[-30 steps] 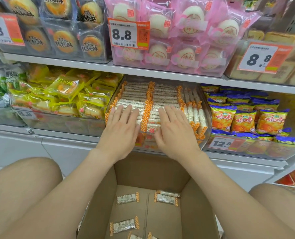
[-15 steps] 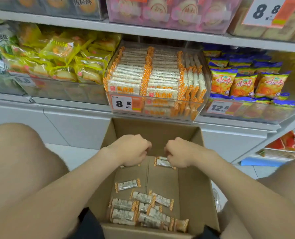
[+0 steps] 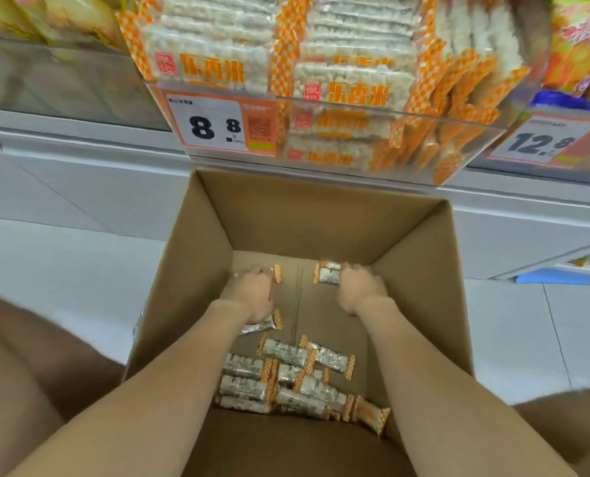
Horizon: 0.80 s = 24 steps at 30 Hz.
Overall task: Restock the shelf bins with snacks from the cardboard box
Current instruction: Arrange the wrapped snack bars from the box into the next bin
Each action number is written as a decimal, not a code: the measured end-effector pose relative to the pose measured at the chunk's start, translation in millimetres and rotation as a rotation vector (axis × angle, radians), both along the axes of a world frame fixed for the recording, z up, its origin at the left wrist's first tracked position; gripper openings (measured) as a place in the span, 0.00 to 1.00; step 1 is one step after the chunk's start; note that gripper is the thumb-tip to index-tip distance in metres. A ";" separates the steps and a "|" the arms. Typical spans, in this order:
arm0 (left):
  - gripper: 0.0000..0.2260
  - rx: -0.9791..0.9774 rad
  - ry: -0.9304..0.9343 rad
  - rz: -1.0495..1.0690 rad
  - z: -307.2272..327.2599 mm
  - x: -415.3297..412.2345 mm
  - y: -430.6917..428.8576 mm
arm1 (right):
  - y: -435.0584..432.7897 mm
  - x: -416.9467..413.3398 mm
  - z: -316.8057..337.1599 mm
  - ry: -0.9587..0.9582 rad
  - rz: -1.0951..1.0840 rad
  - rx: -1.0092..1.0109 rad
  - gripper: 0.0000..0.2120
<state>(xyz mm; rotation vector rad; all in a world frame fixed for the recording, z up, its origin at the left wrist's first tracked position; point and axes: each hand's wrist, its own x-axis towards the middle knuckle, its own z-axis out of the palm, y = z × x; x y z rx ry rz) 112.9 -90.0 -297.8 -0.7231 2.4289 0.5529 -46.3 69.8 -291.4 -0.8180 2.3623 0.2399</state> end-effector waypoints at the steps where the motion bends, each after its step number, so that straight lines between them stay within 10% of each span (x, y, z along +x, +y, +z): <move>1: 0.23 0.024 -0.022 0.017 -11.6 -0.4 -2.1 | -0.2 -3.3 -15.6 0.019 -0.009 -0.012 0.23; 7: 0.41 0.092 -0.087 0.102 -62.3 9.5 -10.6 | 6.0 -11.9 -84.7 -0.030 -0.017 -0.015 0.40; 15: 0.40 -0.014 -0.073 0.103 -91.0 8.8 6.6 | 20.0 29.5 -98.6 -0.012 0.044 0.016 0.32; 24: 0.26 -0.113 -0.041 0.112 -89.0 19.0 14.9 | 18.0 37.1 -85.6 -0.656 -0.489 -0.305 0.41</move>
